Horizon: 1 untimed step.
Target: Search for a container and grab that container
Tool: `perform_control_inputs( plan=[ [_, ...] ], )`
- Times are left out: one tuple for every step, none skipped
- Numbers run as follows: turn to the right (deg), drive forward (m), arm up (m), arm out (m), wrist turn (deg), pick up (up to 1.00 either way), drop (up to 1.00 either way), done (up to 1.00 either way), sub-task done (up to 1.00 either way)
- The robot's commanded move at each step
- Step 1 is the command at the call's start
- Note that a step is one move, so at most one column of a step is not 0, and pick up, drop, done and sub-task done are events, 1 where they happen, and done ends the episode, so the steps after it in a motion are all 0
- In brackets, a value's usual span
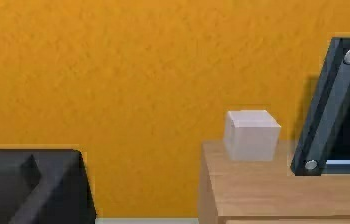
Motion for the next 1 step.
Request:
perform_control_inputs(
  plan=[
    [-45.0,0.0,0.0,0.0,0.0,0.0,0.0,0.0,0.0]
  ],
)
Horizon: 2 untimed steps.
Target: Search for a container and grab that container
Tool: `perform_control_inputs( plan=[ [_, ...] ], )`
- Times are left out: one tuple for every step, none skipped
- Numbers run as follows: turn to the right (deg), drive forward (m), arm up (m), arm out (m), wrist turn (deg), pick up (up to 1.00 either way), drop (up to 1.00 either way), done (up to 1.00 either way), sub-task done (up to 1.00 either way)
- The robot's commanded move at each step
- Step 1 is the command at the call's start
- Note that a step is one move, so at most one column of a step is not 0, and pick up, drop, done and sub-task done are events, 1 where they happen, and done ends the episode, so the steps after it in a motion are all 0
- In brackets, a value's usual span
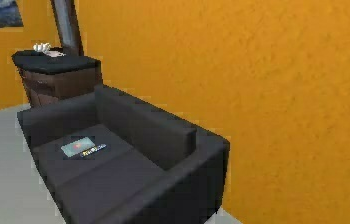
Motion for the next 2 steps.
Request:
perform_control_inputs(
  plan=[
    [-21.0,0.0,0.0,0.0,0.0,0.0,0.0,0.0,0.0],
    [45.0,0.0,0.0,0.0,0.0,0.0,0.0,0.0,0.0]
  ],
)
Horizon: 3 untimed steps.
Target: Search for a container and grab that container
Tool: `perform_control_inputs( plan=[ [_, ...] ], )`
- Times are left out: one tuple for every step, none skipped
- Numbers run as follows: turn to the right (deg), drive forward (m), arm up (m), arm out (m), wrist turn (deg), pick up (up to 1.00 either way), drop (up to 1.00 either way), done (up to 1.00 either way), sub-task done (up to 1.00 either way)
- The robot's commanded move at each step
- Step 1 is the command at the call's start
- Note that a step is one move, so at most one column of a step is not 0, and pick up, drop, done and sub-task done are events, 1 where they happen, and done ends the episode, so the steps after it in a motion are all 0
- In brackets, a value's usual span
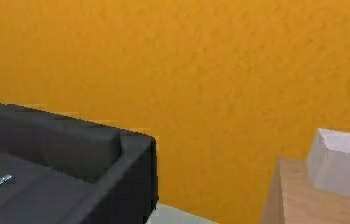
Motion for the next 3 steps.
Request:
perform_control_inputs(
  plan=[
    [45.0,0.0,0.0,0.0,0.0,0.0,0.0,0.0,0.0],
    [42.0,0.0,0.0,0.0,0.0,0.0,0.0,0.0,0.0],
    [0.0,0.9,0.0,0.0,0.0,0.0,0.0,0.0,0.0]
  ],
)
